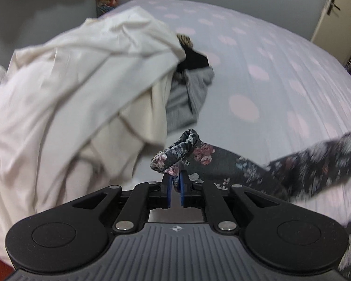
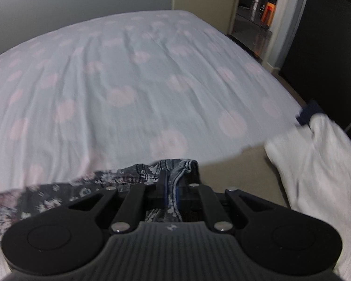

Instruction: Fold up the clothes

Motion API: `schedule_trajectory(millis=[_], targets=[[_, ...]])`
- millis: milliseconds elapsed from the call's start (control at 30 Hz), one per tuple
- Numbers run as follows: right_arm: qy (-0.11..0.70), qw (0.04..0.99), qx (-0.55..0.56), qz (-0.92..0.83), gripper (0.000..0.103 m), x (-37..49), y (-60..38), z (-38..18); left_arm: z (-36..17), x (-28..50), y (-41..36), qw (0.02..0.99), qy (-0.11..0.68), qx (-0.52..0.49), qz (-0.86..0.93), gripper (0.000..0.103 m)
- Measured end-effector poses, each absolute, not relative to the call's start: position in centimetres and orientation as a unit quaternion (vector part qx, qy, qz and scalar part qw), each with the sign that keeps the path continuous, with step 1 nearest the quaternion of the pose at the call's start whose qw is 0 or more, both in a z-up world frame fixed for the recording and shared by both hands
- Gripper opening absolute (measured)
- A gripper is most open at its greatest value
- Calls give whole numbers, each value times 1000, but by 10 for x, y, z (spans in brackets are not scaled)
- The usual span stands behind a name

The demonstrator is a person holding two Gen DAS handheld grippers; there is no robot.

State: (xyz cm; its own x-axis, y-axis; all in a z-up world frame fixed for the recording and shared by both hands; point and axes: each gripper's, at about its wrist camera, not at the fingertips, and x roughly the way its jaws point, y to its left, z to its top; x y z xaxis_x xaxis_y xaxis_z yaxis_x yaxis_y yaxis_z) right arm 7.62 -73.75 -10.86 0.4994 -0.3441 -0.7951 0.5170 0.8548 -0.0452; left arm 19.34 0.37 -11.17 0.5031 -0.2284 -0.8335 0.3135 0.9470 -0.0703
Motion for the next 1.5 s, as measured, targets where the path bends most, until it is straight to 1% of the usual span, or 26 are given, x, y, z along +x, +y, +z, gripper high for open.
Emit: schedule_trajectory(millis=[33,67,200,300,400,467,533,600,633,700,767,800,833,900,967,1100,1400,1500], targets=[[431,860,105,-253,7,68,-739,-112,-112,190,7,865,477,50,-151,12],[429,859,110,-256,7,60,-741,-115,-112,186,11,864,480,55,-145,12],[419,857,138,-267,7,33,-750,-124,-112,173,31,860,492,70,-114,12],[413,859,148,-265,7,24,-749,-127,-102,164,50,866,487,53,-102,12],[412,858,148,-268,8,24,-747,-126,-103,167,42,865,486,49,-114,13],[411,858,148,-270,8,25,-746,-125,-107,171,33,863,488,51,-123,21],[411,858,148,-271,8,25,-744,-125,-110,175,23,861,489,52,-133,35],[410,858,148,-272,8,26,-743,-124,-114,179,14,858,490,54,-143,44],[410,858,148,-272,8,25,-743,-123,-116,181,9,857,490,55,-148,45],[409,858,152,-272,8,24,-744,-122,-122,187,0,853,496,53,-155,45],[408,858,152,-272,8,23,-744,-121,-145,196,-5,838,525,33,-148,45],[408,858,150,-272,8,24,-743,-121,-155,198,-7,830,538,21,-146,42],[407,859,149,-272,8,24,-743,-120,-164,199,-8,824,548,14,-143,28],[401,863,146,-270,8,24,-741,-115,-174,197,-14,824,549,17,-137,20],[393,868,141,-267,7,24,-738,-110,-168,192,-17,838,528,29,-136,17],[357,891,120,-252,6,27,-729,-80,-124,190,-11,873,467,27,-137,16],[243,941,92,-214,4,25,-699,5,19,194,24,954,287,-2,-84,16],[234,947,100,-196,4,15,-691,12,40,187,40,963,259,-11,-68,16]])
